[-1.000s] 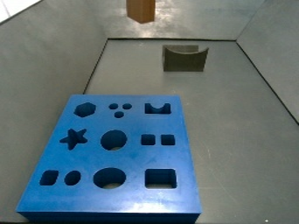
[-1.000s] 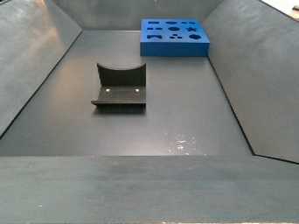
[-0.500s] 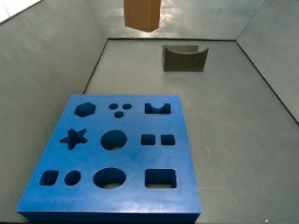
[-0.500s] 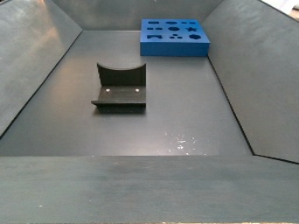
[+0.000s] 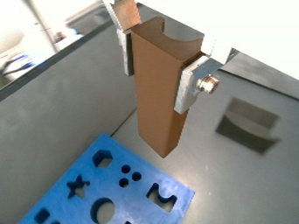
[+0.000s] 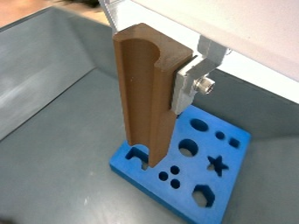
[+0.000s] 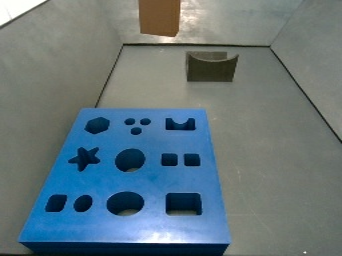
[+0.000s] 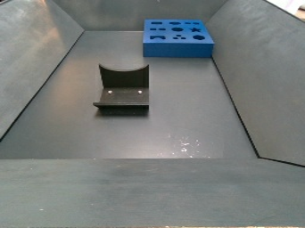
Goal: Pick up the arch object. Move up. Place the arch object on the fixture. Regrasp the arch object. Rotate the arch object. Move to above the board. Insert the arch object.
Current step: Move to above the board, then insert the arch object.
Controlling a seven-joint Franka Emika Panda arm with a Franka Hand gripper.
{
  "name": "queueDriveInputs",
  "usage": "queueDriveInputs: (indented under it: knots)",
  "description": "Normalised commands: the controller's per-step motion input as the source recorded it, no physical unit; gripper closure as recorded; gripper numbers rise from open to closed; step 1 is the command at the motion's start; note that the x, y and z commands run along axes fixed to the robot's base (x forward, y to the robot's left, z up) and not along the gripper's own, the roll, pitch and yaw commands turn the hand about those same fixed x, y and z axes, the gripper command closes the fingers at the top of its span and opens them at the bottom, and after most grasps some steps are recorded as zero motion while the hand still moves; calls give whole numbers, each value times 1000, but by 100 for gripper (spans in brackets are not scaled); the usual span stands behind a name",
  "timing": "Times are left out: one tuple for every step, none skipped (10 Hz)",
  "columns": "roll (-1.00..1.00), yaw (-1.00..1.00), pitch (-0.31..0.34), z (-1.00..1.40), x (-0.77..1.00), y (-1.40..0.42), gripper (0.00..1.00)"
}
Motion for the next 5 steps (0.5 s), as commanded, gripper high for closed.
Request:
queueDriveInputs:
  knots:
    - [169, 556, 137, 17, 77, -36, 100]
    - [156, 282, 130, 21, 84, -35, 100]
    - [6, 0, 0, 0, 0, 0, 100]
    - [83, 0, -24, -269, -11, -217, 100]
    - [147, 0, -50, -380, 137, -357, 100]
